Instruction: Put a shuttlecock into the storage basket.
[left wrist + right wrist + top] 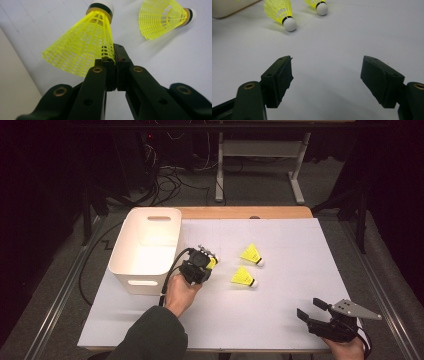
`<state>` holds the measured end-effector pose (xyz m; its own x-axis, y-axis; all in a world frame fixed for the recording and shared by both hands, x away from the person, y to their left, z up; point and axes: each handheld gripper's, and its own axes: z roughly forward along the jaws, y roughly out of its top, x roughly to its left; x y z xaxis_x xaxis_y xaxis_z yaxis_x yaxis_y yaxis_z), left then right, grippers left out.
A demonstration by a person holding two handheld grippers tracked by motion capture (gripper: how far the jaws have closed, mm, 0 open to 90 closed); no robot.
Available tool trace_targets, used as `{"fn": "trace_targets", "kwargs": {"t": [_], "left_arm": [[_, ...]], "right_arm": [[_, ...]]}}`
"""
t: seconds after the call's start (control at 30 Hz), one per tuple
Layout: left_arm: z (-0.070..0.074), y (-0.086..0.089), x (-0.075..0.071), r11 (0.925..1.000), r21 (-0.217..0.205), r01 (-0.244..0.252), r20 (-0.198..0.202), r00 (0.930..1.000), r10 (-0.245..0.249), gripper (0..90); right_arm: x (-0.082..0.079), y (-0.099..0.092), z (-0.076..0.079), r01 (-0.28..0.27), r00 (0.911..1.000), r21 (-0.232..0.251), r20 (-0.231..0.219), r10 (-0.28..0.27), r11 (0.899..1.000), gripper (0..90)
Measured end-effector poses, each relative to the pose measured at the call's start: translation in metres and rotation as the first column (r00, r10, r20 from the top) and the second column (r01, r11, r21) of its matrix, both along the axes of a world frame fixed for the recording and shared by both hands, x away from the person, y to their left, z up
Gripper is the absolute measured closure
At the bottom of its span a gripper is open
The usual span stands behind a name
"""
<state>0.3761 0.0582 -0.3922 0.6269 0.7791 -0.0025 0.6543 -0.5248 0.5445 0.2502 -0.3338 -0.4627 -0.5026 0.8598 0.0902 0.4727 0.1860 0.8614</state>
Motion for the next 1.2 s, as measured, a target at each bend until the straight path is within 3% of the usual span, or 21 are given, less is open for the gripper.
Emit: {"fn": "trace_targets", "kwargs": {"t": [0.17,0.27,0.8,1.2], "left_arm": [[0.011,-0.001,0.003,0.9999,0.013,-0.002,0.012,0.9999,0.002,88.6],[0.015,0.001,0.005,0.9999,0.011,-0.012,-0.008,0.9999,0.012,88.6],[0.034,0.004,0.017,0.9992,0.03,-0.025,-0.01,0.9996,0.025,88.6],[0.044,0.012,0.024,0.9993,0.01,-0.036,-0.016,0.9992,0.037,88.6]], "right_arm": [[0.0,0.0,0.0,0.001,1.0,0.003,-0.001,-0.001,1.0,25.9],[0.0,0.0,0.0,-0.001,1.0,0.001,0.0,0.001,1.0,25.9],[0.0,0.0,0.0,0.0,1.0,0.002,0.0,0.0,1.0,25.9],[0.0,0.0,0.0,-0.002,1.0,-0.001,0.0,0.002,1.0,25.9]]}}
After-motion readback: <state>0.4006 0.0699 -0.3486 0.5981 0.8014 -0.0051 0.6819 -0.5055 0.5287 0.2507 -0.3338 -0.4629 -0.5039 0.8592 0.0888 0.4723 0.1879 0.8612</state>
